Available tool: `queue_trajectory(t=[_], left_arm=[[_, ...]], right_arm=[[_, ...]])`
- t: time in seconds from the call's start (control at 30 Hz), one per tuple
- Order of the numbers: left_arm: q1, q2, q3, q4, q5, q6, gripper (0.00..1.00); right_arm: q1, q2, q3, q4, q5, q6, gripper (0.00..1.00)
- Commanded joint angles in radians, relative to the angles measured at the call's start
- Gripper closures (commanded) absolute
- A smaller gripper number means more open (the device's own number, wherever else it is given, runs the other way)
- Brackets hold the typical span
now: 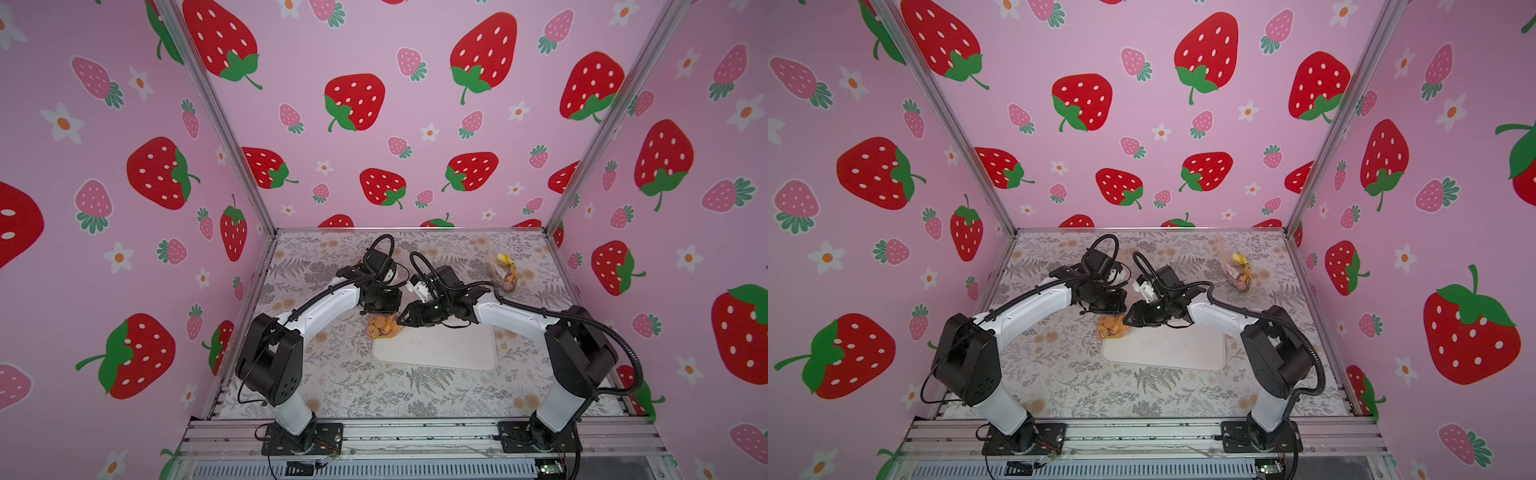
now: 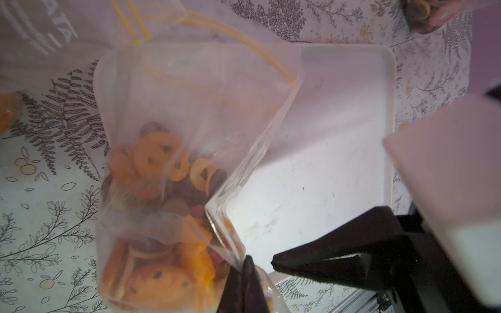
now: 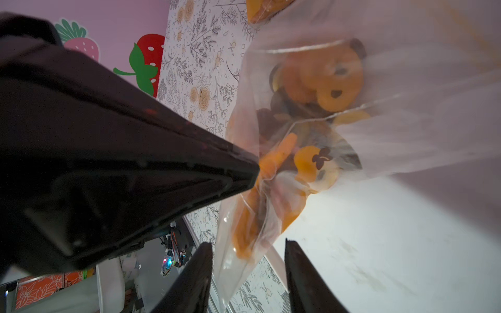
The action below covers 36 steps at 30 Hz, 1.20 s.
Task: Pour cookies out of the ziploc bag
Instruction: 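Pour the cookies out of the ziploc bag onto the tray.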
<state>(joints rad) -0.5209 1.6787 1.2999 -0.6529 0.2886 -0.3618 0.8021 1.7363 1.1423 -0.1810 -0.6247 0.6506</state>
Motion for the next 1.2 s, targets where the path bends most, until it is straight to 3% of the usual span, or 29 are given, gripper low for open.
queue_trajectory(t=[0.0, 0.1, 0.27, 0.4, 0.53, 0.73, 0.8, 0.9, 1.0, 1.1, 1.17], left_arm=[[0.005, 0.016, 0.014, -0.004, -0.003, 0.012, 1.0], [0.005, 0.02, 0.018, -0.005, -0.006, 0.012, 1.0], [0.01, 0.032, 0.031, -0.01, -0.005, 0.012, 1.0], [0.012, 0.038, 0.038, -0.011, -0.005, 0.013, 1.0], [0.013, 0.036, 0.038, -0.003, 0.007, 0.009, 1.0], [0.013, 0.01, 0.011, 0.018, 0.04, -0.005, 0.99], [0.015, -0.037, -0.033, 0.053, 0.03, -0.024, 0.8], [0.022, -0.125, -0.099, 0.075, -0.017, -0.057, 0.41], [0.031, -0.242, -0.191, 0.1, -0.081, -0.1, 0.13], [0.032, -0.368, -0.291, 0.111, -0.162, -0.139, 0.01], [0.03, -0.441, -0.363, 0.126, -0.209, -0.172, 0.01]], right_arm=[[0.011, 0.014, 0.029, -0.002, 0.005, 0.004, 0.62], [0.016, 0.017, 0.031, -0.006, -0.004, 0.003, 0.71], [0.019, 0.021, 0.034, -0.015, -0.006, 0.006, 0.76], [0.02, 0.02, 0.033, -0.015, -0.009, 0.008, 0.92], [0.02, 0.021, 0.03, -0.015, -0.006, 0.012, 1.0], [0.019, 0.019, 0.015, 0.036, -0.044, 0.055, 1.0], [0.019, 0.014, 0.005, 0.089, -0.077, 0.096, 1.0], [0.02, 0.002, -0.005, 0.149, -0.106, 0.149, 1.0], [0.019, -0.004, -0.004, 0.161, -0.109, 0.17, 1.0], [0.02, -0.002, -0.006, 0.158, -0.102, 0.175, 1.0], [0.02, -0.004, -0.015, 0.172, -0.101, 0.183, 1.0]])
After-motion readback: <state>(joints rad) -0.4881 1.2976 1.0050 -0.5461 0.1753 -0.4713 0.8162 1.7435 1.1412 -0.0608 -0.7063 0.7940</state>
